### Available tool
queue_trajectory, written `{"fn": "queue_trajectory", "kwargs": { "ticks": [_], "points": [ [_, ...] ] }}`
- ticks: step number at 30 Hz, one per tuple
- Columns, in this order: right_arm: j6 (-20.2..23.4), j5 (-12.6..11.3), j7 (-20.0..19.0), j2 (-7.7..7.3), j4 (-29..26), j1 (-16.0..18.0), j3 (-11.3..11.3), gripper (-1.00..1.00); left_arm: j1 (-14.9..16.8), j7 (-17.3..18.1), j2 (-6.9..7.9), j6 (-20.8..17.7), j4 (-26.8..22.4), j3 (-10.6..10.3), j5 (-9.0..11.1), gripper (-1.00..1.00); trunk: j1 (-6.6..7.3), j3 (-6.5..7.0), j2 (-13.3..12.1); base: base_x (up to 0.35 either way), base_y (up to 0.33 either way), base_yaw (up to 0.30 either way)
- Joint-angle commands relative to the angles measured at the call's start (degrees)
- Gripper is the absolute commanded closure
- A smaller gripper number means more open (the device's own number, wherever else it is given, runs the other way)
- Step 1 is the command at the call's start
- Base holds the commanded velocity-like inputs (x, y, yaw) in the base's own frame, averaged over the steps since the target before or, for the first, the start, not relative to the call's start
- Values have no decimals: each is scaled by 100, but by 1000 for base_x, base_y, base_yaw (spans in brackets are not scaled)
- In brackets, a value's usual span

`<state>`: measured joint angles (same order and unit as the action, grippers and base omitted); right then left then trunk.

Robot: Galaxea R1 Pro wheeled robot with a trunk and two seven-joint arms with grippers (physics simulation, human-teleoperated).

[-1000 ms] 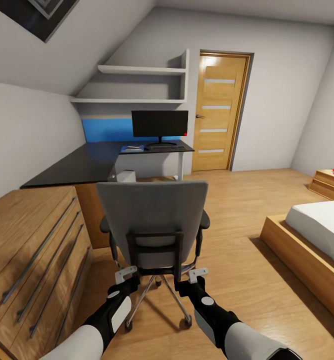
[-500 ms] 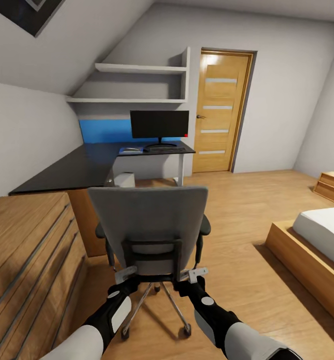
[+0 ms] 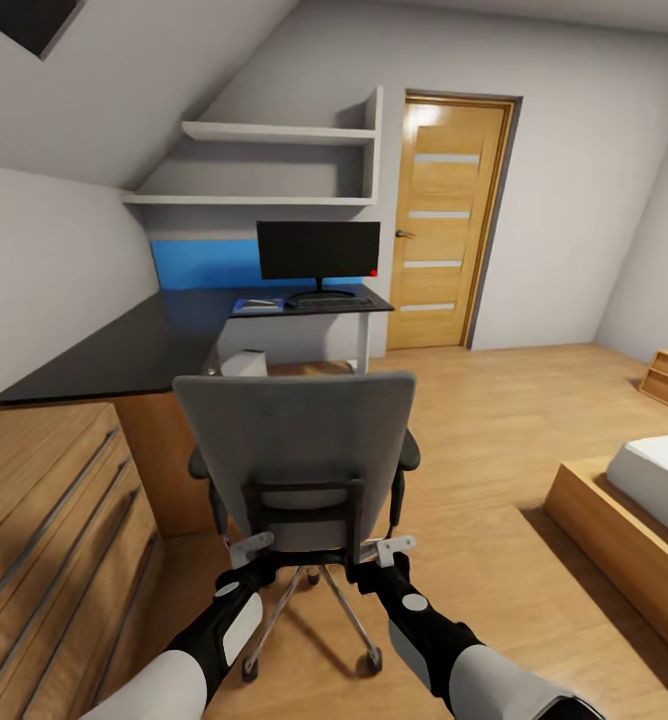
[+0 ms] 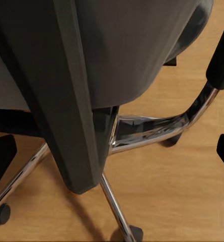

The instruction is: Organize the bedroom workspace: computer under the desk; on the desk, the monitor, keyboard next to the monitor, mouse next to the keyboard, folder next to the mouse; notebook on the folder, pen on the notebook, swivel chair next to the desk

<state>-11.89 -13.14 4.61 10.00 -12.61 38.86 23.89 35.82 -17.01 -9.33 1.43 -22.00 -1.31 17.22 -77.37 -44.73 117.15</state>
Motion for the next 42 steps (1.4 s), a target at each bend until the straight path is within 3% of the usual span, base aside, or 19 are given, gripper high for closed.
{"fn": "queue_trajectory", "kwargs": {
  "ticks": [1,42],
  "points": [
    [-29,-49,40,0,5,8,11,-100,4,-20,1,17,-6,-10,18,-100,-2,-5,2,305,0,0],
    [-50,-49,40,0,9,8,11,-100,4,-24,9,15,-6,-1,18,-100,-2,-5,2,313,0,0]
  ]
}}
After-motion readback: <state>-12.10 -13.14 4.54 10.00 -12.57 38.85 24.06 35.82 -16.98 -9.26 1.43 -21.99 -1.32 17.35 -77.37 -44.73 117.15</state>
